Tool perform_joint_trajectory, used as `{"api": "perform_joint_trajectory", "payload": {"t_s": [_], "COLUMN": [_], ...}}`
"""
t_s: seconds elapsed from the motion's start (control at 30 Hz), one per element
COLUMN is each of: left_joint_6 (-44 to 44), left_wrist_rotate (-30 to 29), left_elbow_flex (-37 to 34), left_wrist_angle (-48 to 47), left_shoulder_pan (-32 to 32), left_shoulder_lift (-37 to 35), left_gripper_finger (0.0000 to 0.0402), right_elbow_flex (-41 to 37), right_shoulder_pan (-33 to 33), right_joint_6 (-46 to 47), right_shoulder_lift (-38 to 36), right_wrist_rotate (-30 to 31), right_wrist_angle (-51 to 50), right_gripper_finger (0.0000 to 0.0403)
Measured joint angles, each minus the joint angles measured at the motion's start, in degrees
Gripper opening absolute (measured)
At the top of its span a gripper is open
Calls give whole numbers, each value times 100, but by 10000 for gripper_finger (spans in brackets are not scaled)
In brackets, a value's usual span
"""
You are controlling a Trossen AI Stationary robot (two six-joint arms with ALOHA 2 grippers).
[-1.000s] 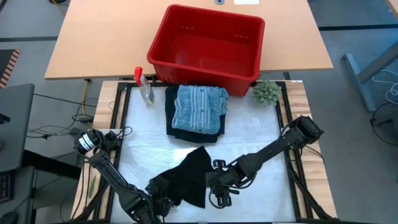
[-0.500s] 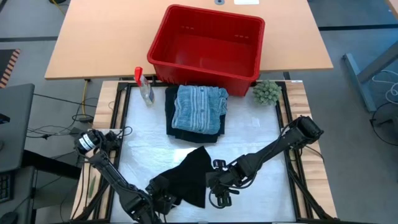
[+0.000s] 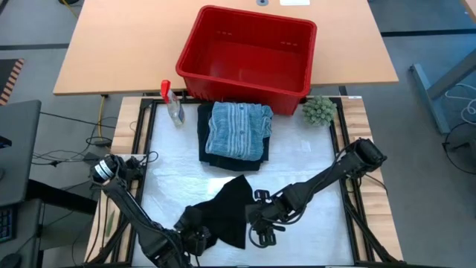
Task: Fold Laundry from Bin
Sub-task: Fold the black underwear from the red laundry
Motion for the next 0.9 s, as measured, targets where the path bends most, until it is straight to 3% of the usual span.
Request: {"api": "perform_joint_trajectory", "payload": {"t_s": [0.2, 0.4, 0.7, 0.9], "left_joint_6": [72, -62, 395, 402], "left_wrist_rotate": [87, 523, 846, 853], "left_elbow_flex": [585, 728, 81, -321], "left_wrist_angle": [-937, -970, 543, 1061], "left_shoulder_pan": [-35, -251, -428, -426], "left_shoulder_lift": [0, -13, 7, 7], "left_gripper_finger": [0, 0, 0, 0], "right_elbow_flex": [0, 0, 2, 2], "right_shoulder_pan": [-67, -55, -53, -62], "right_joint_6": [-35, -35, -36, -118], "right_shoulder_lift": [1, 1, 1, 1], "right_wrist_rotate": [0, 0, -2, -5], "right_wrist_angle": [4, 94, 282, 608], "right_gripper_finger": [248, 248, 248, 248]}}
